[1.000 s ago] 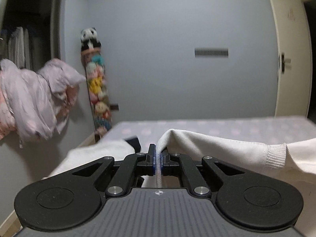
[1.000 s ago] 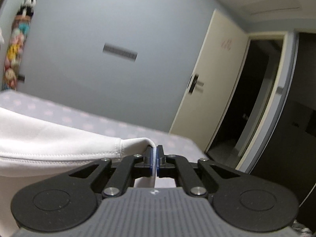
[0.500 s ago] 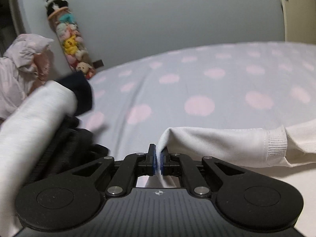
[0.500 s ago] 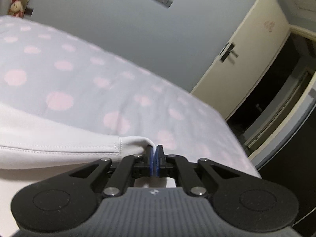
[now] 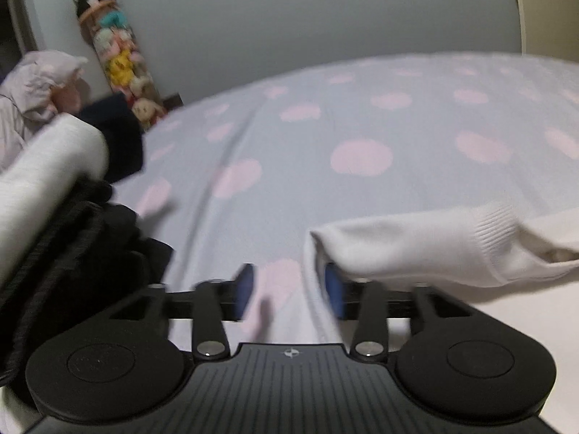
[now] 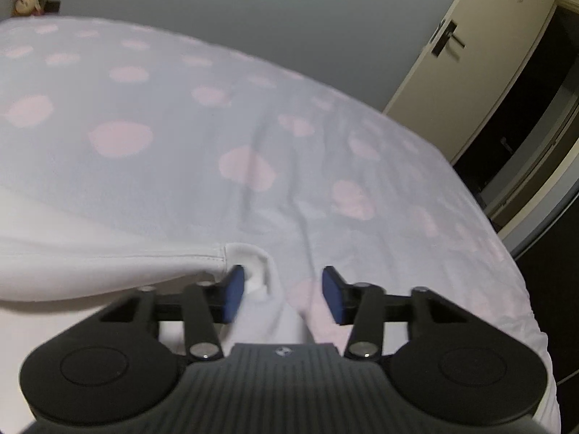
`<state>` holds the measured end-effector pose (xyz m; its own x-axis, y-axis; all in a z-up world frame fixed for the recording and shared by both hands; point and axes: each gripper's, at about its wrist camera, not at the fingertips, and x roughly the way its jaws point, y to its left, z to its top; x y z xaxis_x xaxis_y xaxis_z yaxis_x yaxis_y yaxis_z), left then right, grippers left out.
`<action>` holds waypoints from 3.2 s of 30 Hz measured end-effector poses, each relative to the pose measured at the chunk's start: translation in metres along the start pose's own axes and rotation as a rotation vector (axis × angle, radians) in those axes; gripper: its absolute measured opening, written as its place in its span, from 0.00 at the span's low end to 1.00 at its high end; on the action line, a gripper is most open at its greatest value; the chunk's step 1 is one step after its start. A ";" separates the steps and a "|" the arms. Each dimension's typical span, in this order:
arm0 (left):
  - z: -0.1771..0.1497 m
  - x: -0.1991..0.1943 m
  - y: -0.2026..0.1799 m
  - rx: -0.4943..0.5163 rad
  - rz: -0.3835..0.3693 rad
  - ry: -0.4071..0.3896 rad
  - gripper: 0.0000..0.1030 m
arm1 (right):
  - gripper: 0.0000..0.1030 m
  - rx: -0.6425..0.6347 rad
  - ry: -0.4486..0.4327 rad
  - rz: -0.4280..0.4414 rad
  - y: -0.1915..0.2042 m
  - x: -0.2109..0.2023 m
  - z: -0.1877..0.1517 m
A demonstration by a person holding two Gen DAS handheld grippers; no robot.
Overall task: Fold clothes
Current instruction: 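Lay the sweatshirt flat on the bed and open both grippers, then grasp the sweatshirt sleeve cuff with the right gripper and pull it straight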
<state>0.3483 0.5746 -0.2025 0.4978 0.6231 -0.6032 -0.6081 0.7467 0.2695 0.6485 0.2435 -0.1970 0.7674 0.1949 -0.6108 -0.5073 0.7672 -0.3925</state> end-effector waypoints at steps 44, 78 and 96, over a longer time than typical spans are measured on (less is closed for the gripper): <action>-0.101 -0.129 0.029 -0.078 -0.189 0.098 0.60 | 0.28 0.244 0.047 0.290 0.040 -0.007 0.052; -0.187 -0.268 0.023 -0.317 -0.142 0.205 0.64 | 0.05 0.569 0.346 0.426 -0.157 -0.236 -0.261; -0.183 -0.233 0.013 -0.323 -0.061 0.260 0.64 | 0.05 0.487 0.270 -0.096 -0.337 -0.156 -0.157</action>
<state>0.1116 0.3964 -0.1963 0.3913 0.4697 -0.7913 -0.7658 0.6431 0.0030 0.6380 -0.1410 -0.0774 0.6412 -0.0037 -0.7674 -0.1517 0.9796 -0.1314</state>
